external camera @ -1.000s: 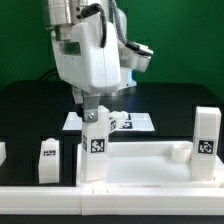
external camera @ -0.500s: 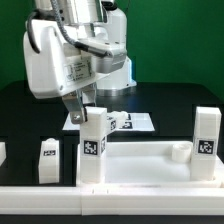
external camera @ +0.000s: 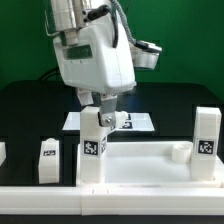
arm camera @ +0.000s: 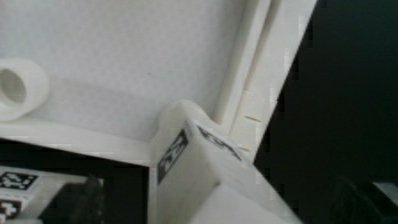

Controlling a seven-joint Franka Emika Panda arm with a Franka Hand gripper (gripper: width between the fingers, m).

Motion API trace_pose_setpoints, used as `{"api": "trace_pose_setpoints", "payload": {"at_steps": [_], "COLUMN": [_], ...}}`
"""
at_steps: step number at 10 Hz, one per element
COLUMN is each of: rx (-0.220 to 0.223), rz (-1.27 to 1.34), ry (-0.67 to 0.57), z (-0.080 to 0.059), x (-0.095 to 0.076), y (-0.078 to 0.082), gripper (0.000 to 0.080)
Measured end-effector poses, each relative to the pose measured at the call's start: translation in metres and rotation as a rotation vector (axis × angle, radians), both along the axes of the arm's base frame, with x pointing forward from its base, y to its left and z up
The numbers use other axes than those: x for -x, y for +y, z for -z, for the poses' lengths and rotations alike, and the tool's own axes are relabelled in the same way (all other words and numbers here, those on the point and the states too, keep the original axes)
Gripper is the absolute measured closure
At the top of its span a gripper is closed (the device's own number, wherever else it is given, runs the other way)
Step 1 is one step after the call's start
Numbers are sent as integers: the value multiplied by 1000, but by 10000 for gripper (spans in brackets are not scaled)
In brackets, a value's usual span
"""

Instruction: Assemble desk

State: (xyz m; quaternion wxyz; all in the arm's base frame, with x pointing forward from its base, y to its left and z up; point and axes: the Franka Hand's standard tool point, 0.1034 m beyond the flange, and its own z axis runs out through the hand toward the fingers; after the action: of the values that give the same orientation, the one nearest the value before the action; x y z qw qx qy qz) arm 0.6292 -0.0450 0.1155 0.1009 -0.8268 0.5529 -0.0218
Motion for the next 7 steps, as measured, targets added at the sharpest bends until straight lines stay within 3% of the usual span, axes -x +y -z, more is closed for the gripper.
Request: {"api": "trace_pose_setpoints", "payload": {"at_steps": [1,4,6,7], "rx": [11,161,156,153], "rz": [-67,-750,-741,-725], "ry": [-10,-65,-61,-59], "z": [0,4,7,7], "x": [0,-3,-2,-1], "y": [-1,-2,-1,-1], "gripper": [152,150,153,324]}}
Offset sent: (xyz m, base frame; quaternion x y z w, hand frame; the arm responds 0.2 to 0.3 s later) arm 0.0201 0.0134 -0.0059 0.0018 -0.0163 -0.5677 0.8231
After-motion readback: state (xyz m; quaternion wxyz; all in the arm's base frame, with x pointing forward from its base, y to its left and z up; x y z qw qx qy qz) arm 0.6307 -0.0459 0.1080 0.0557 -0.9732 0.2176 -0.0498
